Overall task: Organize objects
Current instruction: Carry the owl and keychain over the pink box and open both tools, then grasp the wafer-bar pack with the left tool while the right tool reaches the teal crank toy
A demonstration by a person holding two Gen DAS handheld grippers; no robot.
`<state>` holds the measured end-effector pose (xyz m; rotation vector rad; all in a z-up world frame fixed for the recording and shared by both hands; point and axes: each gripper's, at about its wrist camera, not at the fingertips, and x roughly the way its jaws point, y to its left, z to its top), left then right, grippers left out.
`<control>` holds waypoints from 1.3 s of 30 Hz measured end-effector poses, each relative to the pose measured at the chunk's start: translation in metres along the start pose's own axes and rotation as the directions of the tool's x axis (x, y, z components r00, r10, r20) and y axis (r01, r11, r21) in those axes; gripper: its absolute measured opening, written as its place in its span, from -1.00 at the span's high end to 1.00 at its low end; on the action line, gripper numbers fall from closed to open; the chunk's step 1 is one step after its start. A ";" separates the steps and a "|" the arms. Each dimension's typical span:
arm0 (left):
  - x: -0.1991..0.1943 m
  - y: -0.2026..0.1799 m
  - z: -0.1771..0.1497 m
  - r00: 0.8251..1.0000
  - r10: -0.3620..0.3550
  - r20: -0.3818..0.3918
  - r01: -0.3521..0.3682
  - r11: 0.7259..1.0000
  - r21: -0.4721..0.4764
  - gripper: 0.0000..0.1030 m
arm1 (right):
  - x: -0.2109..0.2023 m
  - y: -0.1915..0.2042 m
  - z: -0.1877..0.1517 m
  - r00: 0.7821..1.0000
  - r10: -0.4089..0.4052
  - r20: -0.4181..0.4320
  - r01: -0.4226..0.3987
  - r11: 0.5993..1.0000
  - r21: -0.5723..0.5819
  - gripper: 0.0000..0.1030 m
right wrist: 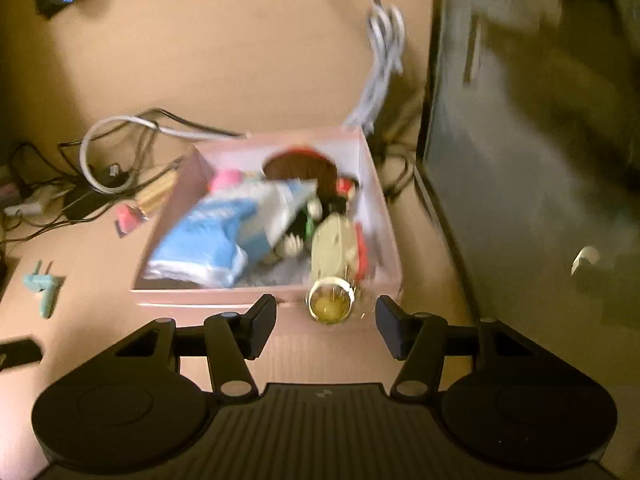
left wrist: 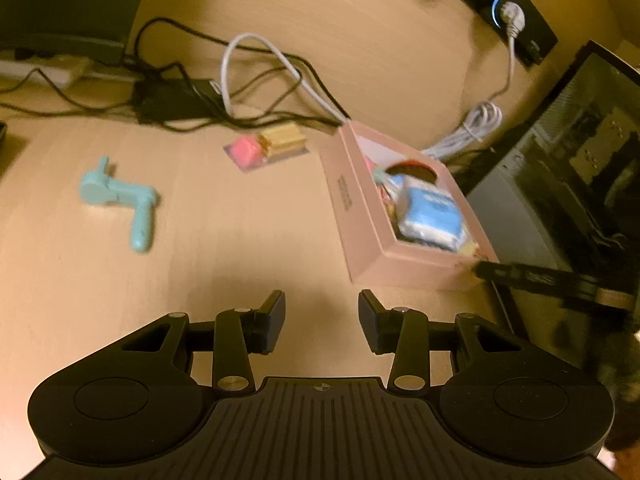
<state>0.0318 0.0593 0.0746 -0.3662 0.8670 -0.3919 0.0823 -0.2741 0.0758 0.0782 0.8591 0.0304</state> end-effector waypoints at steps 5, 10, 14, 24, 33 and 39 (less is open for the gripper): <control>0.002 0.004 -0.017 0.998 -0.010 -0.057 0.008 0.999 -0.035 0.15 | 0.017 -0.012 -0.001 0.995 0.099 -0.032 -0.095 0.990 0.102 0.27; -0.005 0.015 -0.024 0.999 0.008 -0.049 -0.013 0.996 -0.090 0.15 | 0.011 -0.021 0.006 0.991 0.132 -0.024 -0.127 0.983 0.135 0.66; -0.014 0.023 -0.027 0.999 0.028 -0.029 -0.031 0.992 -0.119 0.15 | -0.005 -0.021 0.026 0.991 0.124 0.048 -0.128 0.985 0.114 0.66; -0.013 0.025 -0.030 0.998 0.056 -0.041 -0.060 0.992 -0.109 0.15 | 0.002 -0.014 0.061 0.991 0.081 0.109 -0.090 0.993 0.076 0.36; 0.019 0.013 0.012 0.994 0.106 -0.015 -0.103 0.987 0.126 0.15 | -0.034 0.008 0.002 0.986 0.019 0.167 -0.001 0.994 -0.110 -0.19; 0.074 -0.008 0.087 0.988 0.132 0.078 -0.152 0.908 0.391 0.14 | -0.043 0.037 -0.050 0.995 0.042 0.088 -0.024 0.981 -0.194 -0.29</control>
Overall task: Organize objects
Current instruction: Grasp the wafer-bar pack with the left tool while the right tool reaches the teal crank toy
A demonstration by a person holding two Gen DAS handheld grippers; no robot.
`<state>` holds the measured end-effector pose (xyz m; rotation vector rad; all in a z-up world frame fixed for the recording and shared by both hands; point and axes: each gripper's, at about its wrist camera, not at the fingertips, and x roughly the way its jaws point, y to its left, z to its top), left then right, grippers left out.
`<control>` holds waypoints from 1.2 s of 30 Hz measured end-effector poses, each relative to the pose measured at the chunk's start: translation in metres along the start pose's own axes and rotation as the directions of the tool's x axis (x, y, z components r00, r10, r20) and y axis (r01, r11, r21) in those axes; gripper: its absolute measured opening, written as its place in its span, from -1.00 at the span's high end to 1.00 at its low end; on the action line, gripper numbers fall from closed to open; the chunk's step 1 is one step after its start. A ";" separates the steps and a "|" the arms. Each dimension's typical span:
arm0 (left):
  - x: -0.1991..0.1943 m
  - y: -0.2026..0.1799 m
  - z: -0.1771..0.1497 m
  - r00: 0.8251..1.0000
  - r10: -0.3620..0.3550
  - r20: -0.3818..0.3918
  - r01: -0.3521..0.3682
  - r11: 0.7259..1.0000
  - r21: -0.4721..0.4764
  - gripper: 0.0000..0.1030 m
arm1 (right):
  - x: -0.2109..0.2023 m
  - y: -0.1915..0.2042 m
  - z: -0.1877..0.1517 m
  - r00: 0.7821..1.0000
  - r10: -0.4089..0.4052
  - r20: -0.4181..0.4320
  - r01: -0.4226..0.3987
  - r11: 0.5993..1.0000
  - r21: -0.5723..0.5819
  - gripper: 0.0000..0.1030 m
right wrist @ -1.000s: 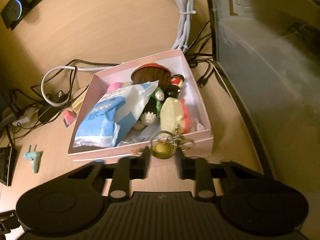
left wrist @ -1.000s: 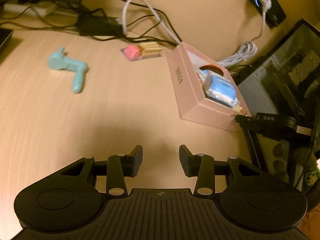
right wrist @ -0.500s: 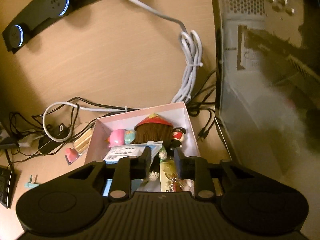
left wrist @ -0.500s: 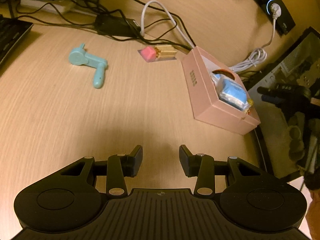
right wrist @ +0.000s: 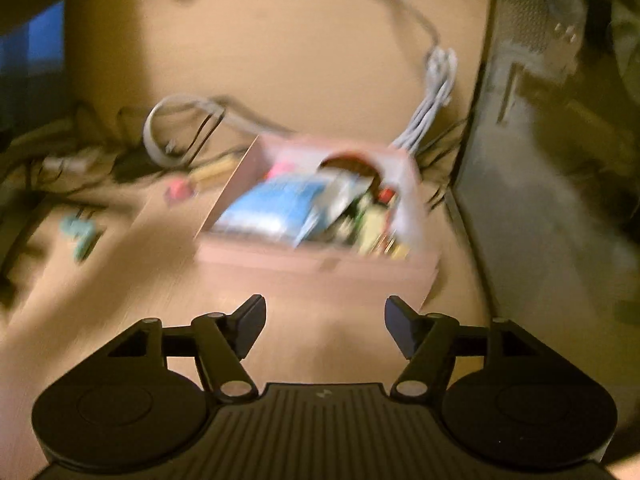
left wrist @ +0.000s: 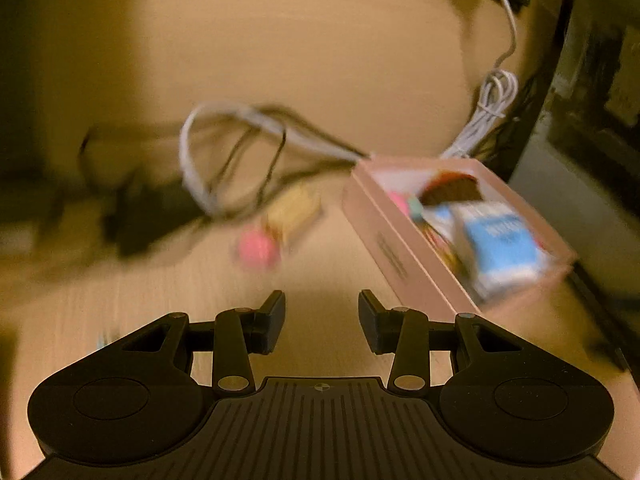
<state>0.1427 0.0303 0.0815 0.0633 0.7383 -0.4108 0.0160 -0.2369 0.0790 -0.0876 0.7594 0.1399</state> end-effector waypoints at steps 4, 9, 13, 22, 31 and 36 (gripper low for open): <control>0.053 -0.002 0.033 0.995 0.088 -0.038 -0.084 0.991 0.103 0.14 | -0.007 0.018 -0.019 0.999 0.001 -0.036 -0.002 1.000 -0.009 -0.29; 0.102 -0.005 0.051 0.988 0.112 -0.110 -0.093 0.983 0.160 0.12 | -0.015 0.021 -0.031 0.998 0.002 -0.068 -0.001 1.000 0.022 -0.36; 0.127 0.002 0.054 0.977 0.149 -0.155 -0.131 0.984 0.117 0.07 | -0.020 0.017 -0.037 0.997 -0.015 -0.079 0.019 0.998 0.052 -0.37; 0.105 -0.004 0.035 0.981 0.093 -0.169 -0.084 0.995 0.056 0.24 | -0.022 0.010 -0.042 0.995 -0.031 -0.093 0.037 0.997 0.069 -0.37; 0.010 -0.013 -0.042 0.977 -0.041 -0.210 0.020 0.995 -0.102 0.25 | -0.008 0.031 -0.029 0.997 0.044 -0.070 -0.044 0.999 -0.001 -0.40; -0.049 -0.004 -0.098 0.977 -0.023 -0.212 -0.025 0.975 -0.223 0.25 | 0.007 0.055 -0.011 0.992 0.115 -0.057 -0.119 0.991 -0.061 -0.43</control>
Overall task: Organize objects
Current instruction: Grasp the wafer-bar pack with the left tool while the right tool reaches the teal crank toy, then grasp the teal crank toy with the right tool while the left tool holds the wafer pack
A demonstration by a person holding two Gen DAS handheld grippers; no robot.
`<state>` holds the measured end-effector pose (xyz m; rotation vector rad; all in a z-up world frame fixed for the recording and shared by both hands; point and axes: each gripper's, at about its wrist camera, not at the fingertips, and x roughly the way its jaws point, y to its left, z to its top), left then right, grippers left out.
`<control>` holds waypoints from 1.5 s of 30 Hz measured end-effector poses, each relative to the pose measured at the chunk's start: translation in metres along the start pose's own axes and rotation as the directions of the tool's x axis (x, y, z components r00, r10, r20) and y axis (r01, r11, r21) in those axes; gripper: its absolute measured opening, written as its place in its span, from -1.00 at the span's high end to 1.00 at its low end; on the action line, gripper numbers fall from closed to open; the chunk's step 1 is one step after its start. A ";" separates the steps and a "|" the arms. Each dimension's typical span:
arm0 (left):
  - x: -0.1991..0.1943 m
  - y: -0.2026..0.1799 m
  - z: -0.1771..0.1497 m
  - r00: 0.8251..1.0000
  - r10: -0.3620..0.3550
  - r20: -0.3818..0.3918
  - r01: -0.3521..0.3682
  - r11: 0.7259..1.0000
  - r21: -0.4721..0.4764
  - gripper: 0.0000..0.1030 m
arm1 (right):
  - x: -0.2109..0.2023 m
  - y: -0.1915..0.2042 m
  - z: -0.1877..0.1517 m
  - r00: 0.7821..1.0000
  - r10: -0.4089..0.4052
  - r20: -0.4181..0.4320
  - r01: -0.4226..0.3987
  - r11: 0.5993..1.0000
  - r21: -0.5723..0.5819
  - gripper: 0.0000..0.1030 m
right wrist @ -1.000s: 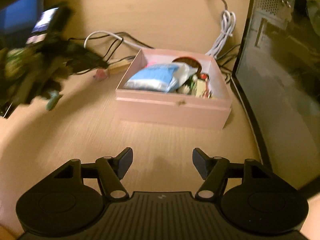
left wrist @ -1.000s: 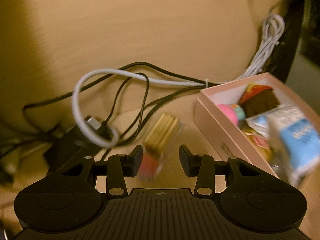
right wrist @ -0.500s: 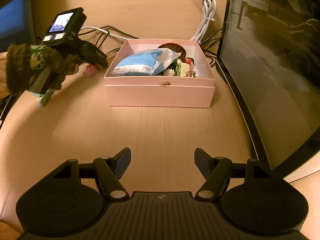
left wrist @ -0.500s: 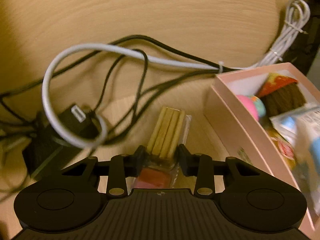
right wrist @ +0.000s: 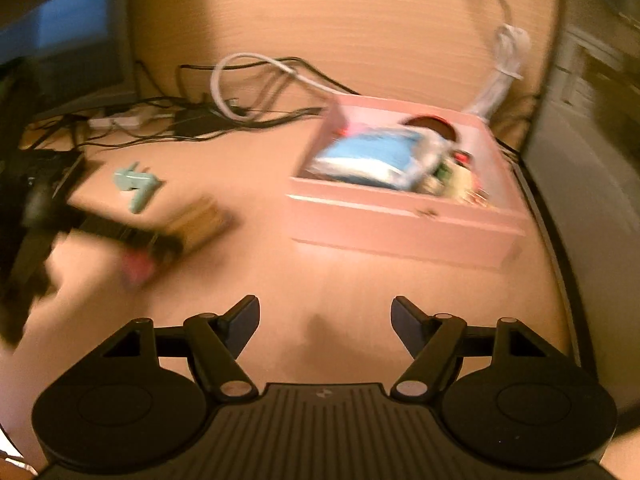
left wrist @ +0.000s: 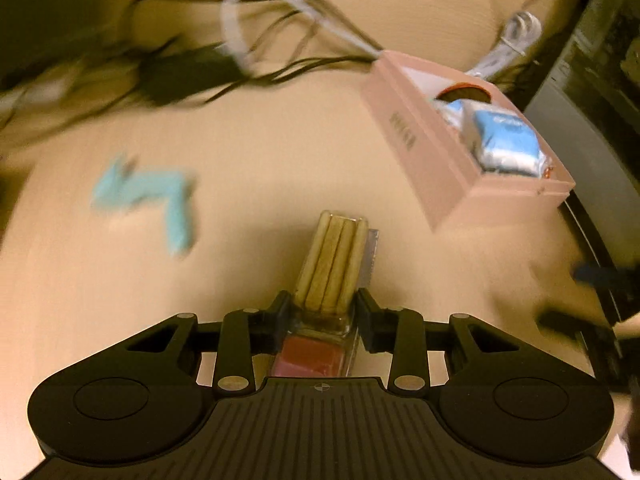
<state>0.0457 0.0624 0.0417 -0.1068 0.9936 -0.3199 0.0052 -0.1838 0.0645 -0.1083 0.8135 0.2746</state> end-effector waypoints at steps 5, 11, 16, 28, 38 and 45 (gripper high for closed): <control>-0.038 0.039 -0.042 0.996 0.077 0.040 -0.069 0.981 -0.182 0.25 | 0.032 0.031 0.035 0.997 0.080 0.015 -0.079 0.995 -0.068 -0.51; -0.072 0.080 -0.068 0.986 0.158 0.049 -0.138 0.951 -0.276 0.25 | 0.080 0.091 0.081 0.980 0.200 0.003 -0.198 0.973 -0.121 -0.58; -0.087 0.107 -0.078 0.981 0.188 0.052 -0.160 0.928 -0.337 0.25 | 0.118 0.149 0.099 0.965 0.261 -0.023 -0.261 0.951 -0.163 -0.58; -0.092 0.134 -0.081 0.980 0.182 0.076 -0.150 0.937 -0.314 0.24 | 0.157 0.188 0.102 0.974 0.221 -0.043 -0.225 0.952 -0.208 0.30; -0.075 0.124 -0.063 0.986 0.152 0.067 -0.134 0.967 -0.216 0.24 | 0.117 0.156 0.066 0.982 0.183 -0.053 -0.190 0.959 -0.210 0.48; -0.056 0.089 -0.048 0.996 0.061 0.059 -0.051 0.987 -0.151 0.24 | 0.072 0.110 0.027 0.988 0.115 -0.102 -0.136 0.965 -0.226 0.48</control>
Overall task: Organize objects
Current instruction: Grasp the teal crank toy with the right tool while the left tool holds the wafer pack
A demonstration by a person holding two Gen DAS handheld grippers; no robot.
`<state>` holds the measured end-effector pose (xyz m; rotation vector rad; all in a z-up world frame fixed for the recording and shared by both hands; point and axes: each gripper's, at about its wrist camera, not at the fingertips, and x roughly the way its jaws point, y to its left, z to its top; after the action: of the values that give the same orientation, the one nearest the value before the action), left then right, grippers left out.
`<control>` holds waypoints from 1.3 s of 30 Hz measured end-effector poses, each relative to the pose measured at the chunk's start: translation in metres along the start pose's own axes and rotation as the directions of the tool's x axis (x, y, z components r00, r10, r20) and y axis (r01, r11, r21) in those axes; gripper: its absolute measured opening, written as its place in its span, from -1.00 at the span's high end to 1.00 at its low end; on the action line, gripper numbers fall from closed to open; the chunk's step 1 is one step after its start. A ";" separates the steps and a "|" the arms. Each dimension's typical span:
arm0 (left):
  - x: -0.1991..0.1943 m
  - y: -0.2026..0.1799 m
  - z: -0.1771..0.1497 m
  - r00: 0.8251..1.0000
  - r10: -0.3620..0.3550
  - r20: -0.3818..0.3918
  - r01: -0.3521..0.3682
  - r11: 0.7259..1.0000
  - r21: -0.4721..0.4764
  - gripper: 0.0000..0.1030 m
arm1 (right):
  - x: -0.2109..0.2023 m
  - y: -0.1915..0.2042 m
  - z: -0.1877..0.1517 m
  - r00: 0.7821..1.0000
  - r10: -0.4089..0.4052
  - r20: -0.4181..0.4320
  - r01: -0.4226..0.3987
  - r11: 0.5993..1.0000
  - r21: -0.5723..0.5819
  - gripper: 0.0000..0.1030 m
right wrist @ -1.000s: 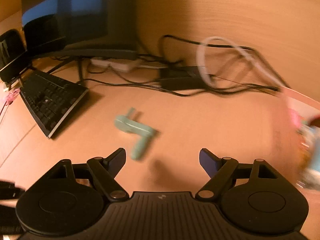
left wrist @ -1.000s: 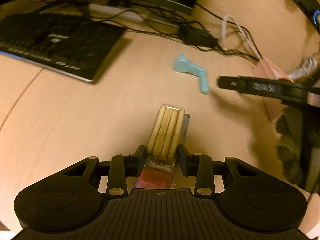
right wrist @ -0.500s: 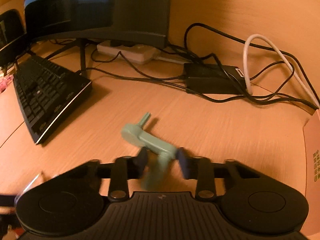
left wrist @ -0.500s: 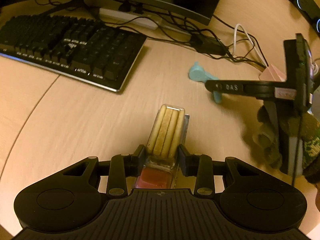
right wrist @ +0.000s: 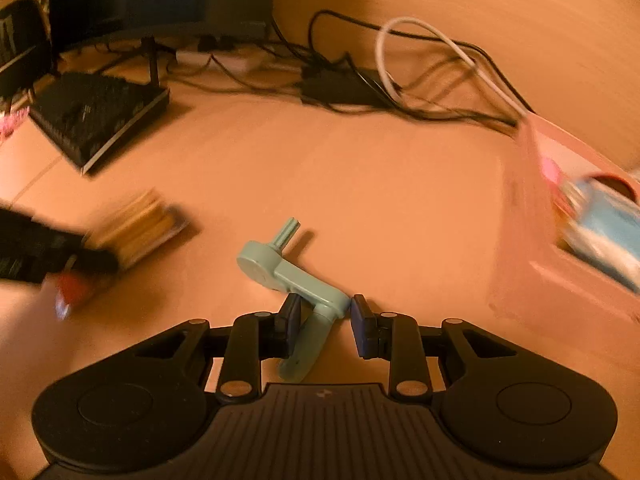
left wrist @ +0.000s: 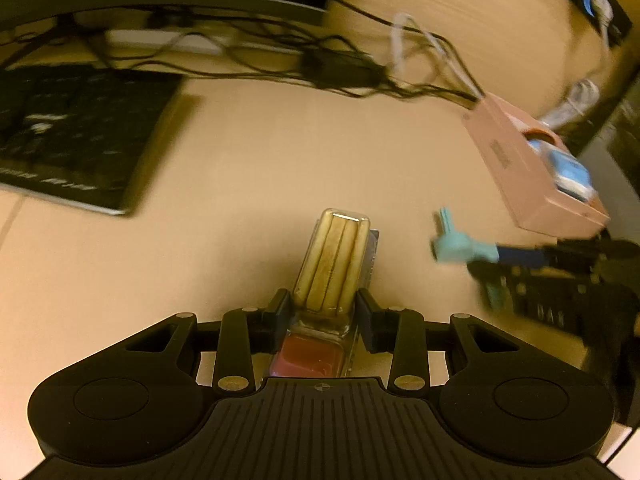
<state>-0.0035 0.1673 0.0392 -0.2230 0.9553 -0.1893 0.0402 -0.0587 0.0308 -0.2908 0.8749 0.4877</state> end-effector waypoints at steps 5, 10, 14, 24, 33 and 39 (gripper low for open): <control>0.014 -0.038 -0.003 0.996 -0.082 -0.038 0.084 0.995 0.057 0.24 | -0.030 -0.008 -0.036 0.998 -0.058 -0.027 0.056 0.996 -0.065 0.48; 0.027 -0.070 -0.006 0.991 -0.119 -0.058 0.124 0.989 0.081 0.24 | -0.047 -0.020 -0.058 0.990 -0.137 -0.037 0.131 0.983 -0.128 0.48; 0.034 -0.093 -0.008 0.988 -0.134 -0.073 0.140 0.987 0.085 0.24 | -0.051 -0.039 -0.071 0.970 -0.240 -0.028 0.231 0.956 -0.179 0.48; 0.033 -0.116 -0.020 0.996 -0.069 -0.055 0.073 0.995 0.069 0.23 | -0.095 -0.109 -0.091 0.963 -0.266 0.040 0.260 0.958 0.120 -0.22; 0.027 -0.120 -0.028 0.999 -0.010 -0.040 0.013 0.998 0.056 0.23 | -0.086 -0.109 -0.106 0.979 -0.188 0.082 0.157 0.944 0.289 -0.57; 0.028 -0.122 -0.026 0.999 0.002 -0.052 0.001 0.999 0.054 0.23 | -0.071 -0.122 -0.098 0.986 -0.148 0.083 0.133 0.978 0.163 -0.73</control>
<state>-0.0164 0.0402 0.0359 -0.1689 1.0002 -0.2210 0.0003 -0.2260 0.0328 -0.1818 0.7889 0.2969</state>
